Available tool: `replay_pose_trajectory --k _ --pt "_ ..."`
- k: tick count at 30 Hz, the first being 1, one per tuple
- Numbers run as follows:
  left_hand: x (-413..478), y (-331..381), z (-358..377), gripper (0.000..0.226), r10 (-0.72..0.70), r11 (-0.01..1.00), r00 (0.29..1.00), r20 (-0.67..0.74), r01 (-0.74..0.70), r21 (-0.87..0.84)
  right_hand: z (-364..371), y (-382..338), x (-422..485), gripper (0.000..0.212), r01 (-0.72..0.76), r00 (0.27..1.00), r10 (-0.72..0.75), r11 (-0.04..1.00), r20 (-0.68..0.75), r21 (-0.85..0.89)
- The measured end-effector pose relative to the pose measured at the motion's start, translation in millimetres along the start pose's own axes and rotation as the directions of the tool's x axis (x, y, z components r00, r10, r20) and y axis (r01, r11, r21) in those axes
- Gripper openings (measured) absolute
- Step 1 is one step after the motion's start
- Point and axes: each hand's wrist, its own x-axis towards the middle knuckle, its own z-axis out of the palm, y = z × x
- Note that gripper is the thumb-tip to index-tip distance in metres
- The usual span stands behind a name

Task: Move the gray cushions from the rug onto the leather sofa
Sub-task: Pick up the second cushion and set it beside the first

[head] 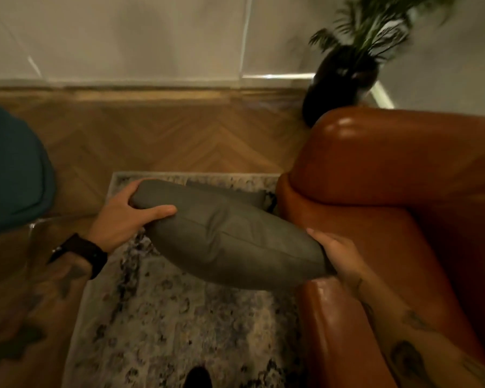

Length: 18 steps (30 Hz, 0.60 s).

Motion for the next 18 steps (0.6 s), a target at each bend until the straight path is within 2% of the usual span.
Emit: replay_pose_trajectory --k 2,4,8,10,14,18 --pt "-5.1 58.7 7.4 0.064 0.062 0.998 0.994 0.084 -0.061 -0.018 -35.2 -26.7 -40.4 0.025 0.038 0.999 -0.037 0.998 -0.036 0.041" --pt "-11.3 105.3 22.3 0.056 0.109 0.994 0.988 0.11 -0.106 -0.026 -69.1 -43.5 -73.8 0.04 0.074 0.993 -0.066 0.993 -0.094 0.093" --pt "-15.8 182.8 67.3 0.041 0.211 0.977 0.976 0.051 -0.21 -0.022 -134.3 -66.7 -131.1 0.079 0.163 0.975 -0.143 0.981 -0.171 0.109" --pt "-18.0 218.1 97.5 0.039 0.238 0.971 0.971 0.019 -0.238 -0.005 -173.2 -67.5 -160.2 0.09 0.189 0.96 -0.162 0.976 -0.227 0.104" --pt "-40.9 287.0 186.9 0.059 0.278 0.947 0.951 0.134 -0.295 0.129 -261.4 -33.7 -221.1 0.087 0.259 0.902 -0.191 0.957 -0.387 0.133" --pt "-76.2 320.8 291.9 0.082 0.269 0.936 0.926 0.266 -0.316 0.152 -326.3 26.1 -267.8 0.087 0.236 0.82 -0.137 0.966 -0.556 0.11"
